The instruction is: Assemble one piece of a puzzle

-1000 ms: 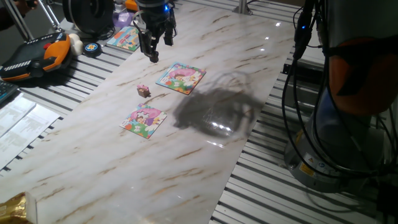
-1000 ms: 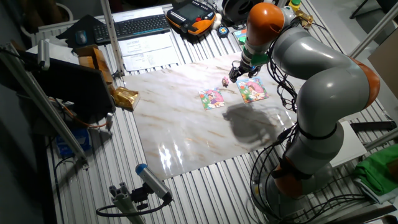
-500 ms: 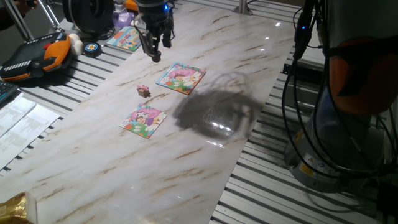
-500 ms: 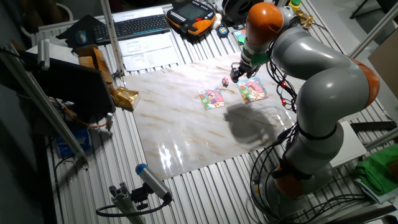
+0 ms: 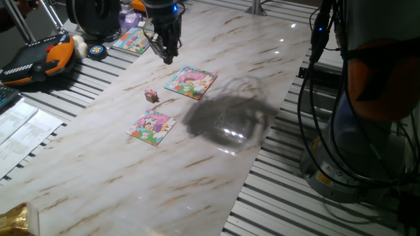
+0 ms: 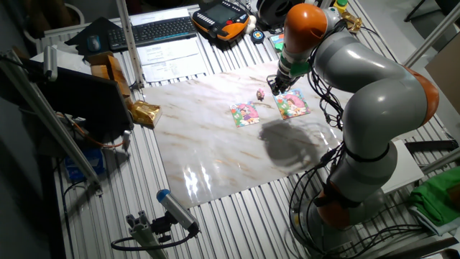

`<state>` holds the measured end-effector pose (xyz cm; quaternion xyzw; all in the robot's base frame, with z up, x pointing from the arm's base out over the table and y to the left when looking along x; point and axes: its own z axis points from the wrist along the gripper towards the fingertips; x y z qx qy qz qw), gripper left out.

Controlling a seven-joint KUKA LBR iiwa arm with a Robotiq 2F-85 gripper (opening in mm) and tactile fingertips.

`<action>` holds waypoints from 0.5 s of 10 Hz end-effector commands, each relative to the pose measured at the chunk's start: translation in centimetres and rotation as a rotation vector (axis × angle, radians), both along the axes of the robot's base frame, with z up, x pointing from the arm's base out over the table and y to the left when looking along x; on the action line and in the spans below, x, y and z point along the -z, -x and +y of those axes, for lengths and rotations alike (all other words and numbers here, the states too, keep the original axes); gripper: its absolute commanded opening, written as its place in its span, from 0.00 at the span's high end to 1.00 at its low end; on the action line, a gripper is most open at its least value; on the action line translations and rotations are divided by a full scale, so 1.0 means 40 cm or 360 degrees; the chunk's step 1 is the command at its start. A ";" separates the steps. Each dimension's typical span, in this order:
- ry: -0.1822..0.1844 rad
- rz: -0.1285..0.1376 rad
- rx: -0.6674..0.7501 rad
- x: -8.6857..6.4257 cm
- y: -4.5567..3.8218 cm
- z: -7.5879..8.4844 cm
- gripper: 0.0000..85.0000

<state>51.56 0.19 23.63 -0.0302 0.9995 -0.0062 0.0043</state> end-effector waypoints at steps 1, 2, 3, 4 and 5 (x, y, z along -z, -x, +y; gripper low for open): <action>0.0000 -0.0001 0.0000 0.001 0.000 0.000 0.99; 0.0000 -0.0001 0.0002 0.002 -0.001 -0.001 0.99; 0.0000 -0.0001 0.0002 0.002 -0.001 -0.001 0.99; 0.0000 -0.0001 0.0005 0.003 -0.001 -0.001 0.99; 0.0000 -0.0001 0.0007 0.004 -0.002 -0.001 0.99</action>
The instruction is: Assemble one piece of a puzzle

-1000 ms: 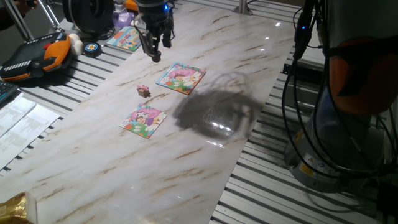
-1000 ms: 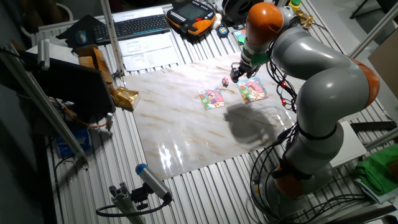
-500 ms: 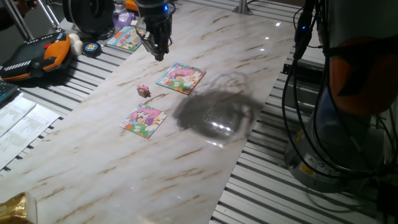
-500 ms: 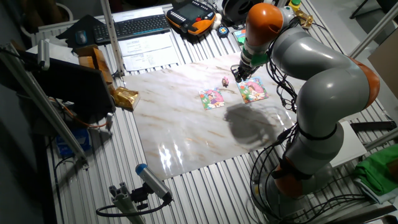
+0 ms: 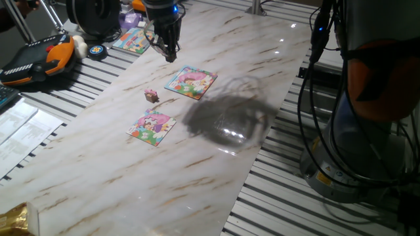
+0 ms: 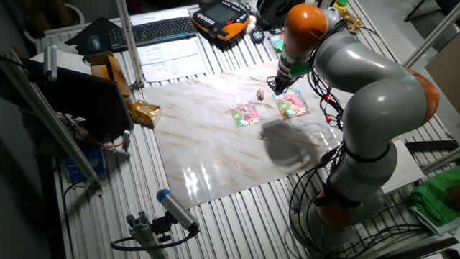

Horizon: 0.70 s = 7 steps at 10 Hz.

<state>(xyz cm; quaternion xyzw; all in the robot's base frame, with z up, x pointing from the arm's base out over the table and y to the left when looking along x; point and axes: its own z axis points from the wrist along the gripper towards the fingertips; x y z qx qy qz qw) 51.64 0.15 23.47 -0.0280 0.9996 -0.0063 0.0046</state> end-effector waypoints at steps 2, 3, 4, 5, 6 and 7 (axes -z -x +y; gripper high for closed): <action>0.0000 0.0000 0.0003 0.006 -0.005 0.000 0.99; 0.0000 -0.0003 0.0007 0.014 -0.010 -0.001 0.99; 0.0000 -0.0005 0.0010 0.023 -0.018 -0.001 0.99; 0.0000 -0.0012 0.0010 0.034 -0.025 -0.001 0.99; 0.0010 -0.0022 0.0002 0.045 -0.033 0.000 0.99; 0.0017 -0.0029 0.0000 0.055 -0.040 0.000 0.99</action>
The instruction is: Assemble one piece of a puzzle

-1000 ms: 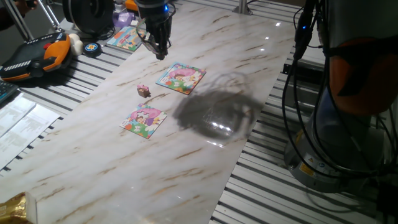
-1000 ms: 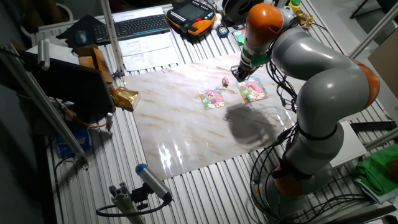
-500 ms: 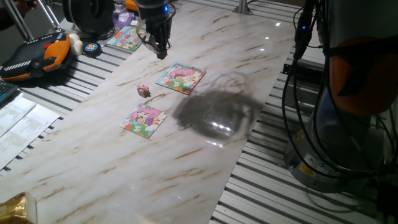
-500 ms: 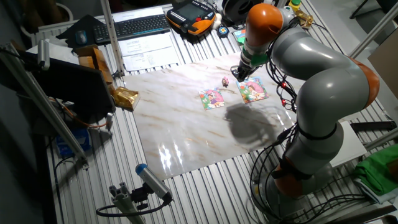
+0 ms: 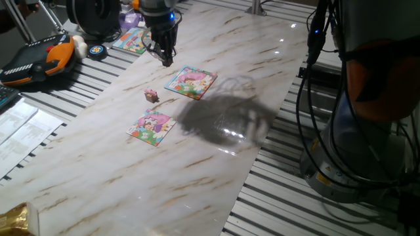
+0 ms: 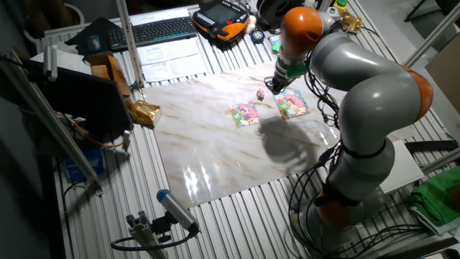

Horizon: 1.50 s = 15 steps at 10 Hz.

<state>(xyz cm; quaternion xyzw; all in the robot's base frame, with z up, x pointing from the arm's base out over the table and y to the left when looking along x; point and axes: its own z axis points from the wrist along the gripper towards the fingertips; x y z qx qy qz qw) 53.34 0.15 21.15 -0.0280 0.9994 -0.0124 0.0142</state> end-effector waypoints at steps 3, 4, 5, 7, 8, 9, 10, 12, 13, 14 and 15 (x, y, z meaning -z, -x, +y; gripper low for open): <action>-0.0002 -0.0018 0.0004 0.028 -0.016 0.000 0.99; 0.0001 -0.0025 0.0004 0.037 -0.021 -0.001 0.99; -0.0002 -0.0033 0.0006 0.046 -0.025 -0.001 0.99; -0.0010 -0.0045 0.0014 0.065 -0.034 -0.001 0.99; -0.0010 -0.0057 0.0018 0.072 -0.036 0.001 0.99; -0.0001 -0.0065 0.0023 0.077 -0.038 0.004 0.99; 0.0012 -0.0070 0.0022 0.083 -0.038 0.006 0.99; 0.0017 -0.0086 0.0002 0.099 -0.041 0.010 0.99; 0.0033 -0.0091 -0.0020 0.107 -0.043 0.010 0.99; 0.0056 -0.0095 -0.0038 0.113 -0.044 0.010 0.99; 0.0069 -0.0094 -0.0043 0.116 -0.045 0.011 0.99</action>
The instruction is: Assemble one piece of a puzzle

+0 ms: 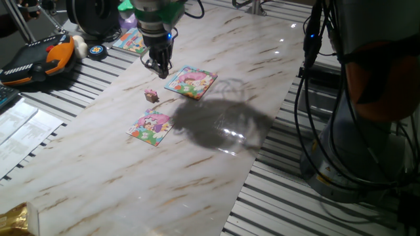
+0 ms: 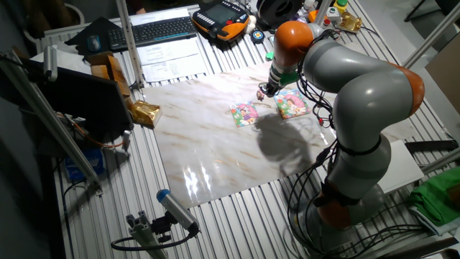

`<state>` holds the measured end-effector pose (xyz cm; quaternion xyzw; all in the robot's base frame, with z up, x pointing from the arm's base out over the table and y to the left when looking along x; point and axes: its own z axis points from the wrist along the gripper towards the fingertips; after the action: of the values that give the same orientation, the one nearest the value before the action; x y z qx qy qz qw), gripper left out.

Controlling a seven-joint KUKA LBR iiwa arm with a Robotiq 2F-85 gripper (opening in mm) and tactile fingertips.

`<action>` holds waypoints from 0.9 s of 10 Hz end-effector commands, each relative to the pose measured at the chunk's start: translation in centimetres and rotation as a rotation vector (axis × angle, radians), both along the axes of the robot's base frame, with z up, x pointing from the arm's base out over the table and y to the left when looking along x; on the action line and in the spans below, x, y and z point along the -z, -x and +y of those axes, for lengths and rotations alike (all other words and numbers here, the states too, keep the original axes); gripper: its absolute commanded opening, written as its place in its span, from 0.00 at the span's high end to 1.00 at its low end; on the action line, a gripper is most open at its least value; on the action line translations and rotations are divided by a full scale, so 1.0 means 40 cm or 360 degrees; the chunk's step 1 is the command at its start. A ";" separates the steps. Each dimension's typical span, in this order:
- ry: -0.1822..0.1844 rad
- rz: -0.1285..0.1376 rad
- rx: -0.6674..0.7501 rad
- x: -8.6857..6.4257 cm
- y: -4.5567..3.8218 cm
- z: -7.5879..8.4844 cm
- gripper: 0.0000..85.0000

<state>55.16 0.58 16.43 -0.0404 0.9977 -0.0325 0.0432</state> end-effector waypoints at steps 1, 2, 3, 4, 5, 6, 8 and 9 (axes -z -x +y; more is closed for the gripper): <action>-0.0016 0.0004 0.0007 0.007 -0.002 -0.002 0.99; 0.0001 -0.0001 0.0004 0.012 0.000 -0.003 0.99; 0.0003 -0.0014 0.0013 0.015 -0.001 -0.001 0.99; 0.0007 -0.0024 0.0017 0.019 -0.004 -0.001 0.99; 0.0019 -0.0029 0.0017 0.019 -0.006 -0.005 0.99; 0.0012 -0.0026 0.0014 0.017 -0.009 -0.009 0.99; 0.0014 -0.0030 -0.0008 0.024 -0.016 -0.010 0.99; 0.0002 -0.0035 -0.0006 0.032 -0.019 -0.010 0.99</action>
<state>56.06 0.07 15.03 -0.0415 0.9970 -0.0354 0.0540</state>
